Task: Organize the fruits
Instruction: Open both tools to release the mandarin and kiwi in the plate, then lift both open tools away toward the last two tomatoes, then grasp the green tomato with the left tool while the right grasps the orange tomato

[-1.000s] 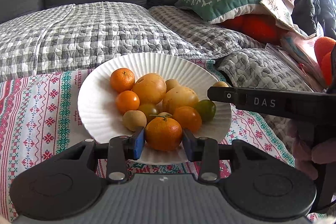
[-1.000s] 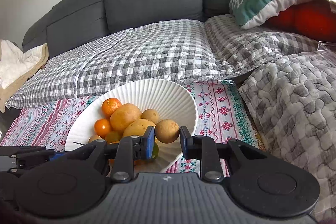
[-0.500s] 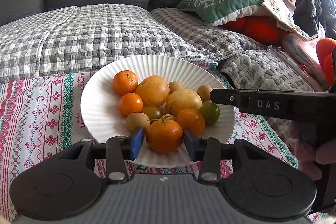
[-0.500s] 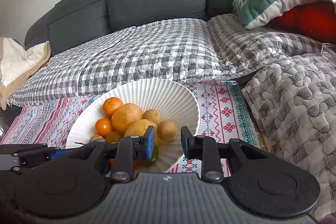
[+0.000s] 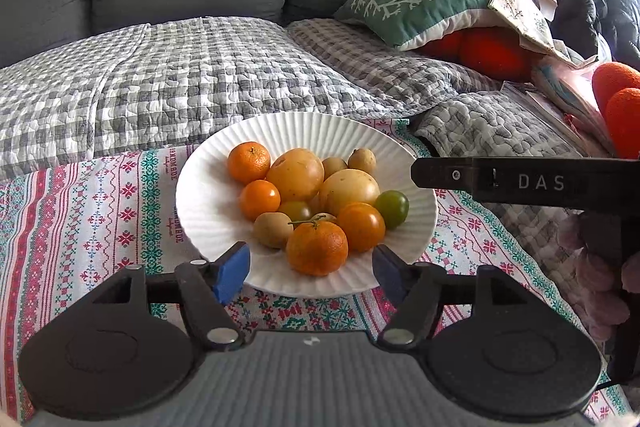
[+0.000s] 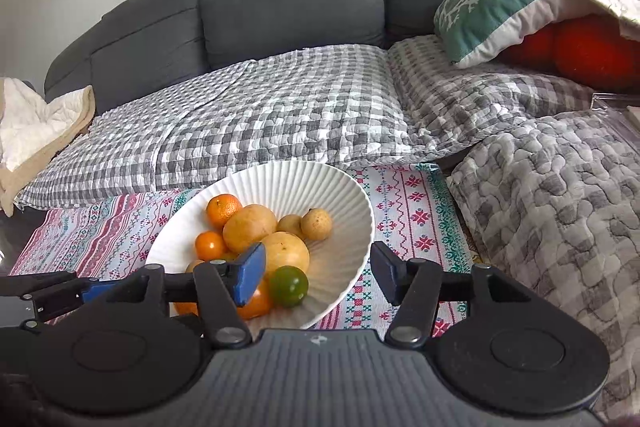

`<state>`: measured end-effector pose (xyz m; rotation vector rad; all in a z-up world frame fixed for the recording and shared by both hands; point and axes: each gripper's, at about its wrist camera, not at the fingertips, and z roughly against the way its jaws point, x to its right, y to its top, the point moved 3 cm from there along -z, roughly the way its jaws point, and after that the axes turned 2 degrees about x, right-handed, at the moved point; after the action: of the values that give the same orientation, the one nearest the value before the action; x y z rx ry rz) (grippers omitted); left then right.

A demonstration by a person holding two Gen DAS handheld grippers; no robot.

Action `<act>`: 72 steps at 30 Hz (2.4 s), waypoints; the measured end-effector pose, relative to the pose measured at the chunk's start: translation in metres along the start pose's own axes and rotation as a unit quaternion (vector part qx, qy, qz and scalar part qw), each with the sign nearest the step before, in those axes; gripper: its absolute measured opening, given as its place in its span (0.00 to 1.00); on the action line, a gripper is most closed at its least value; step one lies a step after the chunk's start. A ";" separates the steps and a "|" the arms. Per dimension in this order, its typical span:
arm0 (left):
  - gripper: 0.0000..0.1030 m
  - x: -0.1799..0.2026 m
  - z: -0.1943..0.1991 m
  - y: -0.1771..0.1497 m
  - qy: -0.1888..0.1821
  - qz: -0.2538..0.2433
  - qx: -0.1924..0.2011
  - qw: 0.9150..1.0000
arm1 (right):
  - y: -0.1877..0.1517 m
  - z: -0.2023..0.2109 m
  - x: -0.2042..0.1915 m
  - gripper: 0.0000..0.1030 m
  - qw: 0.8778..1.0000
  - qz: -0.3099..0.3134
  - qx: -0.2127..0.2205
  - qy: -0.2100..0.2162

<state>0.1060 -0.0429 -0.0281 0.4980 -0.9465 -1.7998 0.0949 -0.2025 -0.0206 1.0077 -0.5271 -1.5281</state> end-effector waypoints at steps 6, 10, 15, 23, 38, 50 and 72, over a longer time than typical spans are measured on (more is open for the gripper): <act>0.79 -0.003 0.017 0.000 0.011 0.000 -0.001 1.000 | 0.000 0.016 -0.007 0.82 1.000 -0.002 0.004 -0.005; 0.86 -0.007 0.025 -0.003 0.014 0.001 -0.009 1.000 | -0.001 0.025 -0.010 0.94 1.000 -0.009 0.002 -0.007; 0.93 -0.014 0.037 -0.008 0.027 -0.002 -0.015 1.000 | -0.004 0.034 -0.016 0.99 1.000 -0.016 -0.002 -0.005; 0.95 -0.027 0.048 -0.016 0.047 0.003 -0.026 0.999 | -0.016 0.038 -0.022 0.99 1.000 -0.024 -0.014 -0.006; 0.95 -0.060 0.034 -0.053 0.091 0.023 -0.042 0.995 | -0.054 0.023 -0.032 0.99 0.998 0.008 -0.055 -0.029; 0.78 -0.060 0.014 -0.060 0.089 0.014 -0.039 0.995 | -0.079 0.002 -0.053 0.99 0.994 0.059 -0.093 -0.022; 0.22 -0.063 0.011 -0.052 0.062 0.042 -0.038 0.996 | -0.088 -0.008 -0.075 0.99 0.991 0.095 -0.097 -0.003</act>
<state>0.0939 0.0281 -0.0675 0.5095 -0.7990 -1.7022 0.0485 -0.1096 -0.0721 0.7798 -0.4553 -1.3840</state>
